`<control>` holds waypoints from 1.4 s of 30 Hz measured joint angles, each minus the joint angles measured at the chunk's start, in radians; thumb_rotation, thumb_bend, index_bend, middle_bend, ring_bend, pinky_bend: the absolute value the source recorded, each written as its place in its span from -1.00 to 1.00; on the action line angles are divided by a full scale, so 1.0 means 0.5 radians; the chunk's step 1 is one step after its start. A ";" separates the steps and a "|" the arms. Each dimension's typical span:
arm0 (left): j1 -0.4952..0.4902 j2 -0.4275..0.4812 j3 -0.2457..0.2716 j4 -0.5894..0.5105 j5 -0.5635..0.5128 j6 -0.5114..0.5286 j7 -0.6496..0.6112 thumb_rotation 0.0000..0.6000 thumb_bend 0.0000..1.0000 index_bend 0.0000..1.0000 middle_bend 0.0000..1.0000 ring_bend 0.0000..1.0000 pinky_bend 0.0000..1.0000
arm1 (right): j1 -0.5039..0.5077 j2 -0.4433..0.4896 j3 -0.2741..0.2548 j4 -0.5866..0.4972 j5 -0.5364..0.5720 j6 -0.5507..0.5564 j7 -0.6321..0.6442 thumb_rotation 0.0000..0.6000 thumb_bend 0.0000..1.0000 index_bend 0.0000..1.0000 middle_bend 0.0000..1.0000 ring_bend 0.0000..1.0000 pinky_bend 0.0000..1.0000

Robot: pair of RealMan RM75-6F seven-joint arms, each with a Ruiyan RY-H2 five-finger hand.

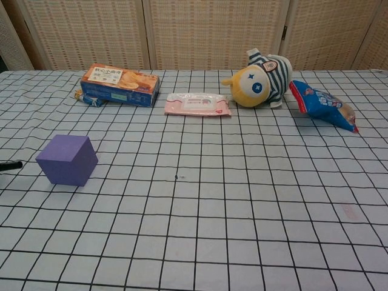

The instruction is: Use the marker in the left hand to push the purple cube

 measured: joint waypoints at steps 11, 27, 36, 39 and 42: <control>-0.187 -0.027 -0.018 0.419 0.035 -0.121 -0.253 1.00 0.34 0.59 0.58 0.66 1.00 | 0.000 -0.021 0.006 -0.017 0.039 -0.021 -0.074 1.00 -1.00 -1.00 -1.00 -1.00 -1.00; -0.302 -0.186 0.112 0.665 0.151 -0.106 -0.395 1.00 0.34 0.59 0.58 0.66 1.00 | 0.013 -0.022 0.002 -0.026 0.044 -0.048 -0.068 1.00 -1.00 -1.00 -1.00 -1.00 -1.00; -0.380 -0.159 0.103 0.409 0.174 -0.053 -0.251 1.00 0.34 0.59 0.60 0.66 1.00 | 0.006 0.015 -0.002 -0.028 0.019 -0.015 0.001 1.00 -1.00 -1.00 -1.00 -1.00 -1.00; -0.407 -0.137 0.098 0.282 0.179 -0.059 -0.166 1.00 0.34 0.59 0.60 0.66 1.00 | 0.004 0.026 -0.005 -0.030 0.010 -0.011 0.019 1.00 -1.00 -1.00 -1.00 -1.00 -1.00; -0.435 -0.113 0.092 0.147 0.181 -0.077 -0.057 1.00 0.34 0.59 0.60 0.66 1.00 | 0.002 0.037 -0.009 -0.033 -0.002 -0.003 0.038 1.00 -1.00 -1.00 -1.00 -1.00 -1.00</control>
